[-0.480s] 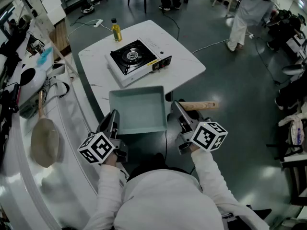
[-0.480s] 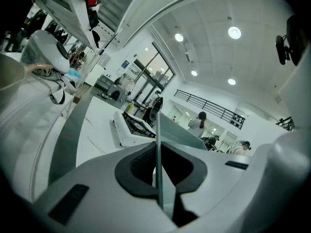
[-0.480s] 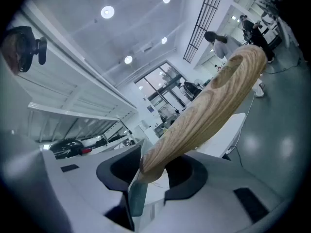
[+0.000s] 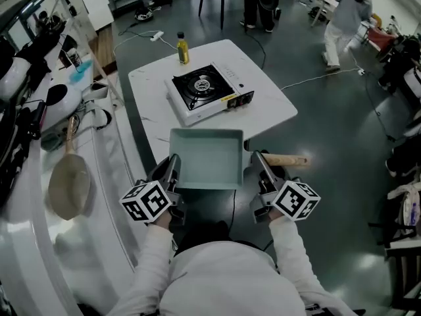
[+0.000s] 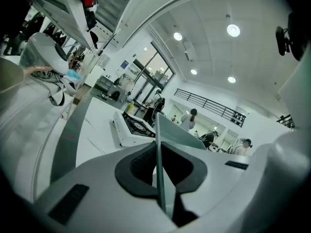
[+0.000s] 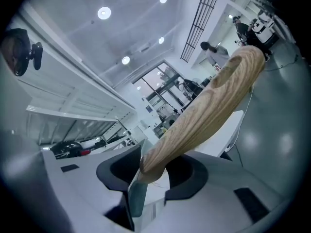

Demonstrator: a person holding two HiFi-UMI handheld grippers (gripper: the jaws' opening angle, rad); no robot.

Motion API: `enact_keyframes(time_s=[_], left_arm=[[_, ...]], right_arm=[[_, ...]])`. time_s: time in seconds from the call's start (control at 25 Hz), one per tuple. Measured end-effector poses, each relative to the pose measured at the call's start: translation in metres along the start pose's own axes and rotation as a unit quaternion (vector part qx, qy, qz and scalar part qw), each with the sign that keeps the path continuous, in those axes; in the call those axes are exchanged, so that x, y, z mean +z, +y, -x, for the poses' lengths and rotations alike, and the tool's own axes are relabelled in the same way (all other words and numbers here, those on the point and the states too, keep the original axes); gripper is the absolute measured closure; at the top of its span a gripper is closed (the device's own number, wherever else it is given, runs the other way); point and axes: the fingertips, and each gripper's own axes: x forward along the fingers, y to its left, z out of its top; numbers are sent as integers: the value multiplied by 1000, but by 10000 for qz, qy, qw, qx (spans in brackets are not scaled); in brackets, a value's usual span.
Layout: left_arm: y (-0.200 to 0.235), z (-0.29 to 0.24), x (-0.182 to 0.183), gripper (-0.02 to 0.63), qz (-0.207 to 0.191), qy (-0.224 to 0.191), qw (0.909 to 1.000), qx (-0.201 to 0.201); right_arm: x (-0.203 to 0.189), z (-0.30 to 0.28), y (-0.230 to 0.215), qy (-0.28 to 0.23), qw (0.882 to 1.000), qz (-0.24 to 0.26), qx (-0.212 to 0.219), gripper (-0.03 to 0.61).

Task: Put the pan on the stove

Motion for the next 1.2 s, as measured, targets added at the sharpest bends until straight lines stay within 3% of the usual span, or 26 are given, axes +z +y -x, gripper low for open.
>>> enact_keyframes(time_s=[0.56,1.2], left_arm=[[18,-40,29,577,-111,33,9998,130],[78,-172,88,577,-11,296,9995,56]], right_arm=[[13,-54,-14,108,9998,-163,67,403],[50,-193,-60,210,9996,-125,-160,403]])
